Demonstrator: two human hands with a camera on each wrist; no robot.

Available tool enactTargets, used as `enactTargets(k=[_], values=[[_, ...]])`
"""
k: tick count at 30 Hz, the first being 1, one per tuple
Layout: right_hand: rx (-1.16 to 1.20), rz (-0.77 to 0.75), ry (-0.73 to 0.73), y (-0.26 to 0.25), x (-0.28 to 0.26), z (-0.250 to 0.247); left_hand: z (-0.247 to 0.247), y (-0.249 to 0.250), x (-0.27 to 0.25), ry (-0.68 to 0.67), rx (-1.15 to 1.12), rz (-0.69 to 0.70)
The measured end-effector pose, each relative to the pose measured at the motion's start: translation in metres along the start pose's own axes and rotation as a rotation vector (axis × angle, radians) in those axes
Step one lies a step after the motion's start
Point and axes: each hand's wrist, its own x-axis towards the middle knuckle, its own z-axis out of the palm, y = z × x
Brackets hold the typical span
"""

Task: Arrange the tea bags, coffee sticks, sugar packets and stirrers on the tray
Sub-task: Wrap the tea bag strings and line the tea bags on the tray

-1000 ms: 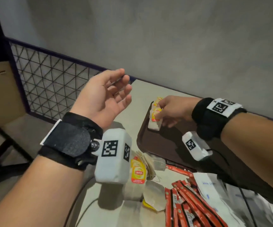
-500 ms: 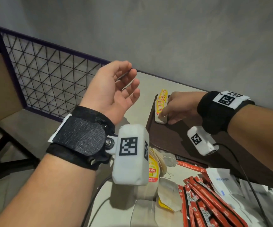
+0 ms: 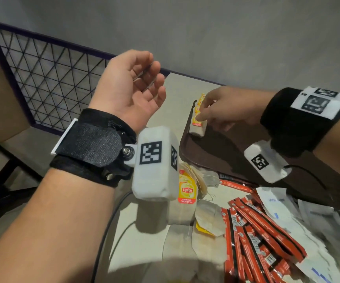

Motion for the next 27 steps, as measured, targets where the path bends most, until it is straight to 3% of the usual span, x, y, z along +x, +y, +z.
enactTargets(k=[4,8,13,16,23,27], values=[[0.009,-0.21,-0.279,-0.019,-0.057,0.004,0.0,0.001,-0.001,0.003,-0.003,-0.008],[-0.189,-0.37,-0.474,-0.028,-0.092,0.026,0.001,0.0,-0.001,0.011,0.01,-0.013],[-0.439,-0.544,-0.339,-0.028,-0.107,0.057,0.001,0.002,-0.002,0.028,0.006,-0.009],[-0.458,-0.539,-0.247,-0.029,-0.113,0.062,0.001,0.002,-0.002,0.032,-0.004,-0.006],[-0.151,-0.526,-0.167,-0.016,-0.114,0.05,0.002,-0.001,-0.002,0.018,-0.004,-0.009],[0.185,-0.495,-0.152,0.0,-0.118,0.025,0.006,-0.006,-0.003,-0.015,0.033,-0.012]])
